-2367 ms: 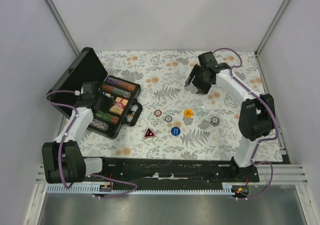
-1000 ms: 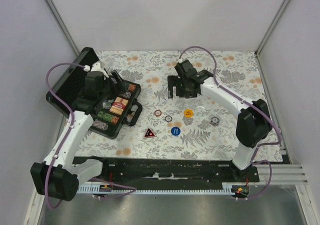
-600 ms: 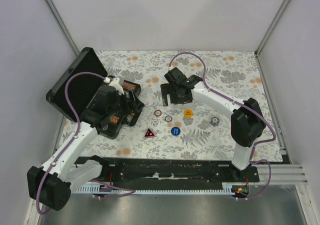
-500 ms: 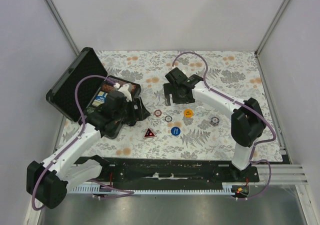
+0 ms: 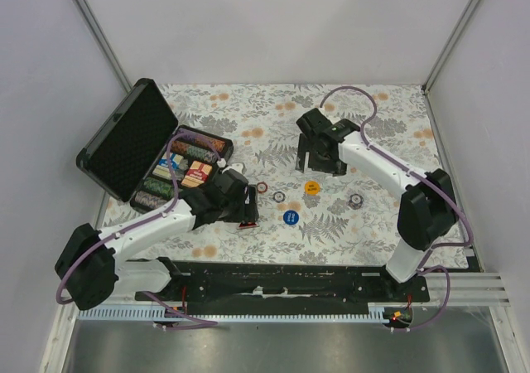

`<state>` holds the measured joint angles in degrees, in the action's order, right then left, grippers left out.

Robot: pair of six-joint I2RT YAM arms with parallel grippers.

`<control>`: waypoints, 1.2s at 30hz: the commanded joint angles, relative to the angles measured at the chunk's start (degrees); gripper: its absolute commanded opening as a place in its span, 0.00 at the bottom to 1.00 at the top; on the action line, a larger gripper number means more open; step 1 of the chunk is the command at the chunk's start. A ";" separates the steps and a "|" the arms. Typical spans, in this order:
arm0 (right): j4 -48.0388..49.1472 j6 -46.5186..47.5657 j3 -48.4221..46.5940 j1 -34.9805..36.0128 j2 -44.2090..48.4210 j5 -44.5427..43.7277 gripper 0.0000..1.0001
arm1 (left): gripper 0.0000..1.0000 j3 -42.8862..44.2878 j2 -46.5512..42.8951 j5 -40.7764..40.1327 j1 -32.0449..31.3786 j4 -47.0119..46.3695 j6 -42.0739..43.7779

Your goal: Pack up texas hold em set

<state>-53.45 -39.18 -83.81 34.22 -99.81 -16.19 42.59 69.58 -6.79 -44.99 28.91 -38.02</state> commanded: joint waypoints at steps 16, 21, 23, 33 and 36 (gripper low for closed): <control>-4.56 0.41 3.21 -2.58 10.24 2.56 0.98 | 0.88 -1.45 -0.33 -12.37 -5.81 8.09 -29.56; -4.73 2.27 3.56 -2.67 12.18 2.65 0.98 | 0.88 -1.02 1.52 -13.95 -7.74 11.34 -35.71; -4.91 1.83 3.92 -2.84 12.88 3.70 0.98 | 0.88 -0.75 2.13 -14.13 -8.18 12.22 -36.51; -4.30 1.65 8.84 -2.67 16.93 3.79 0.98 | 0.92 -0.31 3.89 -13.87 -8.36 11.71 -34.84; -4.12 1.12 9.89 -2.75 17.63 3.62 0.98 | 0.92 0.30 5.65 -13.34 -8.44 11.52 -35.28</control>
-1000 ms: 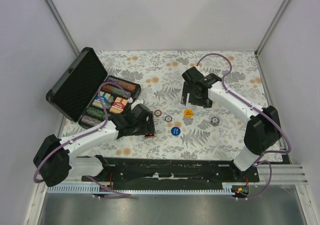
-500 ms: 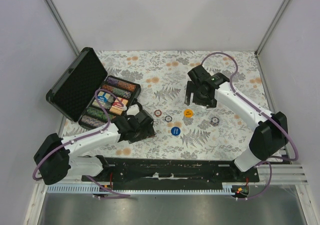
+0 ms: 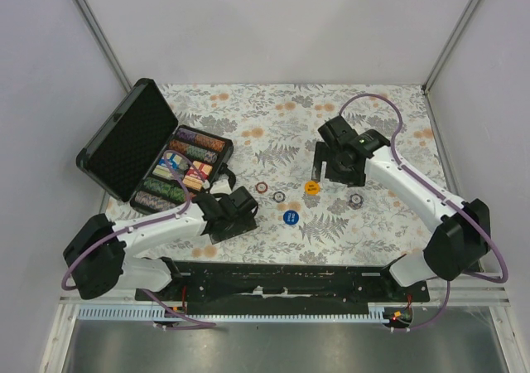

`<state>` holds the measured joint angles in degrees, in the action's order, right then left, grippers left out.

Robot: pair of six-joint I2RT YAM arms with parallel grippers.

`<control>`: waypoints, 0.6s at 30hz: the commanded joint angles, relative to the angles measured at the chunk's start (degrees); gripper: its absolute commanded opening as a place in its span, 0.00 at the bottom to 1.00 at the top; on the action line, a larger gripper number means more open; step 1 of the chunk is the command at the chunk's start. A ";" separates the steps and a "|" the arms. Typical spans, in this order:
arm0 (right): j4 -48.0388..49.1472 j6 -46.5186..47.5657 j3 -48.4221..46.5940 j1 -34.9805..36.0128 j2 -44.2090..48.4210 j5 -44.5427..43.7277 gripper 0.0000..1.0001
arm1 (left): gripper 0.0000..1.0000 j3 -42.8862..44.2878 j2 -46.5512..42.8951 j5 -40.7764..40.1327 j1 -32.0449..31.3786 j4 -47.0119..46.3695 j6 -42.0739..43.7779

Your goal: Pack up texas hold em set

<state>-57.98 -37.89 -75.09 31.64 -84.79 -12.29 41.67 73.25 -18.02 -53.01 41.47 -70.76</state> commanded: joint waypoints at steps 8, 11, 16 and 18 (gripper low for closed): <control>1.11 0.97 2.05 -0.35 3.50 -0.36 0.98 | 0.93 1.13 5.23 -1.84 -0.34 -6.83 -2.71; 1.02 1.85 1.79 -0.35 3.32 -0.54 0.98 | 0.93 0.70 5.50 -2.02 -0.42 -9.74 -2.36; 1.11 2.91 1.79 -0.44 2.97 -0.54 0.98 | 0.93 0.78 6.63 -3.16 -0.42 -12.47 -2.89; 1.37 3.17 1.88 -0.70 2.88 -0.45 0.98 | 0.93 1.39 7.77 -3.34 -0.42 -12.12 -3.59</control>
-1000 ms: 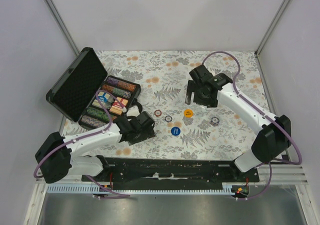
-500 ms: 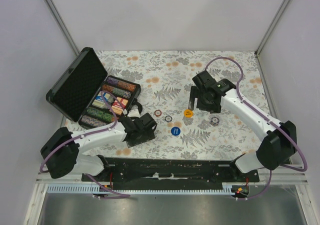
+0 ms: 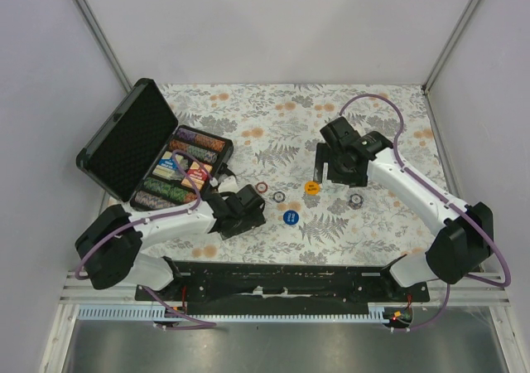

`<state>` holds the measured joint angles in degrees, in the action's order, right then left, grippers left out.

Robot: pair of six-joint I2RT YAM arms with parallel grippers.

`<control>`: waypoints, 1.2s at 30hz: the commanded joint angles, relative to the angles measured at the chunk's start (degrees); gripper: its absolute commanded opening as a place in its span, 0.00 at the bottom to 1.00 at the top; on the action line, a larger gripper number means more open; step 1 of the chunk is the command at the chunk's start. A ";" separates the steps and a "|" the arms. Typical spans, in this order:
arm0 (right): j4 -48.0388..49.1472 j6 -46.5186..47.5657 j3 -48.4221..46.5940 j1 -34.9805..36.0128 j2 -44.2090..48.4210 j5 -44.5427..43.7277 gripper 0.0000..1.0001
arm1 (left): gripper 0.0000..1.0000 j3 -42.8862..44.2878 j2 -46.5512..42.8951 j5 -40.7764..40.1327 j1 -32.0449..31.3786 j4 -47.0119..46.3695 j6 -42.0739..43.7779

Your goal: Pack up texas hold em set

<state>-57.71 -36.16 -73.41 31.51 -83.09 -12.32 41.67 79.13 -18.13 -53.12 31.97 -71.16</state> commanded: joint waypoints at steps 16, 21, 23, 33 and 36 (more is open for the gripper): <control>2.08 2.85 1.33 -2.15 2.32 0.63 0.98 | 0.94 9.03 8.58 -6.48 -0.14 8.01 -6.63; 2.78 2.76 2.48 -2.59 3.28 1.15 0.98 | 0.93 11.94 11.30 -5.60 -0.14 10.48 -5.23; 2.96 2.68 2.83 -2.77 3.55 1.42 0.98 | 0.93 12.82 12.44 -4.90 -0.05 11.10 -4.96; 3.13 3.20 3.36 -3.73 4.51 1.86 0.98 | 0.87 12.65 14.21 -3.75 -0.05 11.02 -5.22; 3.13 3.20 3.01 -4.00 4.34 1.94 0.98 | 0.86 12.47 14.38 -3.76 0.04 9.87 -4.96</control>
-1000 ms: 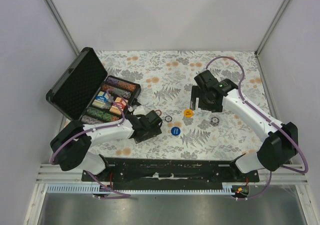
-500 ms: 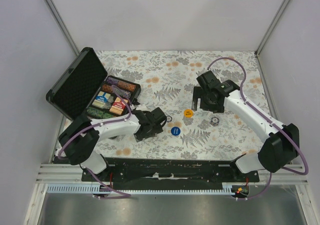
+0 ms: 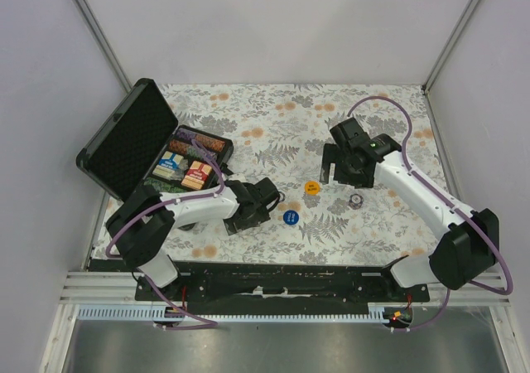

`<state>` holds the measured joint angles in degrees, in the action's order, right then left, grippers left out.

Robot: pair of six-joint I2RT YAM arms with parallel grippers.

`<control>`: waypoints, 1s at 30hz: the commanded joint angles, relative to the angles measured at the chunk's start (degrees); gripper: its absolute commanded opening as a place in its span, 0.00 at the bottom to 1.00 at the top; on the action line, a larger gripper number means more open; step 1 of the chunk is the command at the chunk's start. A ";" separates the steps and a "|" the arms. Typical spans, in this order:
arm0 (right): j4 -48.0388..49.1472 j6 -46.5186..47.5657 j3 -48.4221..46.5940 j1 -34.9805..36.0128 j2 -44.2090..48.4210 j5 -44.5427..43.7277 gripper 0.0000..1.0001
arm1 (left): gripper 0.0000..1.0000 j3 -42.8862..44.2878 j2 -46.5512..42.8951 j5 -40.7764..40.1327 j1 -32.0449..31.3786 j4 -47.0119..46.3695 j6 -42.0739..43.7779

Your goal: Pack up texas hold em set

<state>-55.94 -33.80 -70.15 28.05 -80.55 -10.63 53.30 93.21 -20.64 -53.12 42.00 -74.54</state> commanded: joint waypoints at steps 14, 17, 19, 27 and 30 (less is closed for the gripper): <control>1.36 0.67 -0.16 -0.81 2.42 0.61 0.98 | 0.82 1.19 2.33 -0.45 2.14 -0.16 1.33; 1.36 0.67 -0.07 -0.81 2.42 0.79 0.98 | 0.79 1.28 2.94 0.69 2.06 -1.04 1.94; 1.36 0.75 -0.07 -0.90 2.51 0.79 0.98 | 0.74 1.28 3.12 1.13 2.06 -1.39 2.21; 1.36 0.67 -0.16 -1.07 2.51 0.96 0.98 | 0.57 1.81 1.72 0.78 2.06 -1.66 3.52; 1.36 0.58 -0.51 -0.98 2.51 0.88 0.98 | 0.56 2.51 -0.21 -0.01 2.06 -1.57 4.49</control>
<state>-55.79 -33.78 -70.15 27.35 -79.88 -9.91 54.43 94.45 -19.86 -51.20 42.30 -72.27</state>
